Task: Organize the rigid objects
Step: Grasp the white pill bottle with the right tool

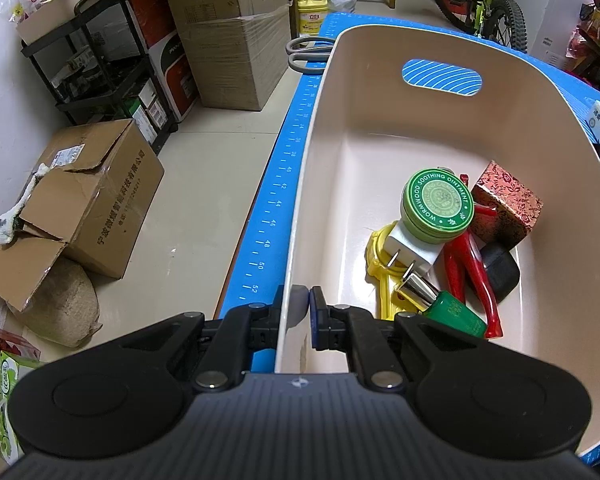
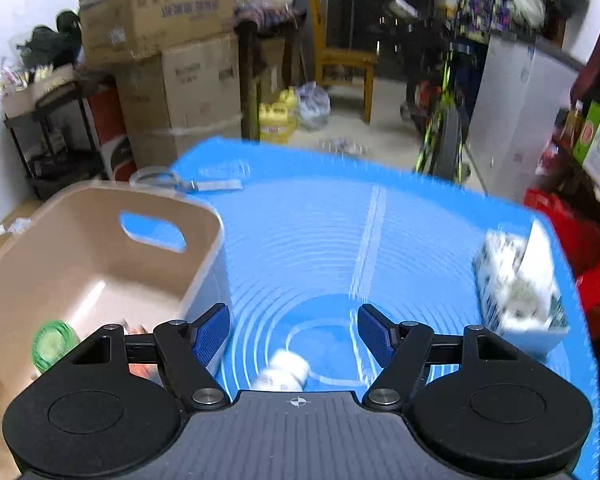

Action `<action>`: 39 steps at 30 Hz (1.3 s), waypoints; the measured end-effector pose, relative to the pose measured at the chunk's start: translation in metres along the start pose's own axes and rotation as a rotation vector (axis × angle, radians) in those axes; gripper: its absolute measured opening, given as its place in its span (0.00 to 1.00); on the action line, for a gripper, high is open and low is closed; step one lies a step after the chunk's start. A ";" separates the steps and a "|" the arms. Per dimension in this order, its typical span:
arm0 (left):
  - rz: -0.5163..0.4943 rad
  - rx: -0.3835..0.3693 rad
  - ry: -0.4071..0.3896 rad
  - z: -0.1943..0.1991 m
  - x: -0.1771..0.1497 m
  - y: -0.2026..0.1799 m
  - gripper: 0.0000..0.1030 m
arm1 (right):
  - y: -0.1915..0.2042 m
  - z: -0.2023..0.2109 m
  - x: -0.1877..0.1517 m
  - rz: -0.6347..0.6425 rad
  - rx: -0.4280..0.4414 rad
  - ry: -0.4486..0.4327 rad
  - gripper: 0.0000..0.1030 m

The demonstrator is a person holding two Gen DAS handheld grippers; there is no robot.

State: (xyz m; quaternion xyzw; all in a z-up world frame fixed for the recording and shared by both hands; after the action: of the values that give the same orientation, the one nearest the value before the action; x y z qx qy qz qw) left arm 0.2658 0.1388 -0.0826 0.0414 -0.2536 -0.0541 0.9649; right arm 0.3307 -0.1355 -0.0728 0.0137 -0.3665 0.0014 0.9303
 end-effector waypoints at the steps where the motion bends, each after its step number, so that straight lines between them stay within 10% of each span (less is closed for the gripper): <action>1: -0.001 0.001 0.000 0.000 0.000 0.000 0.13 | -0.001 -0.004 -0.002 -0.044 0.039 -0.009 0.74; 22: 0.002 -0.008 -0.001 0.000 -0.001 -0.001 0.13 | -0.011 -0.057 -0.033 -0.138 0.038 0.106 0.75; 39: 0.004 -0.008 0.000 0.000 -0.001 -0.001 0.12 | -0.001 -0.058 -0.044 -0.226 0.137 0.132 0.44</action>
State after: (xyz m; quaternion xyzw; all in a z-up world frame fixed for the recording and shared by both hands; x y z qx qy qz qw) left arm 0.2650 0.1381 -0.0826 0.0371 -0.2533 -0.0534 0.9652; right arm 0.3377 -0.1345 -0.1452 0.1183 -0.2995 -0.0773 0.9436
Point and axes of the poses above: each gripper's, at about its wrist camera, not at the fingertips, and z roughly against the way its jaws point, y to its left, x to its top, the point moved 7 cm from there along -z, roughly the way its jaws point, and after that the axes turned 1 degree about x, right-handed, at the moved point
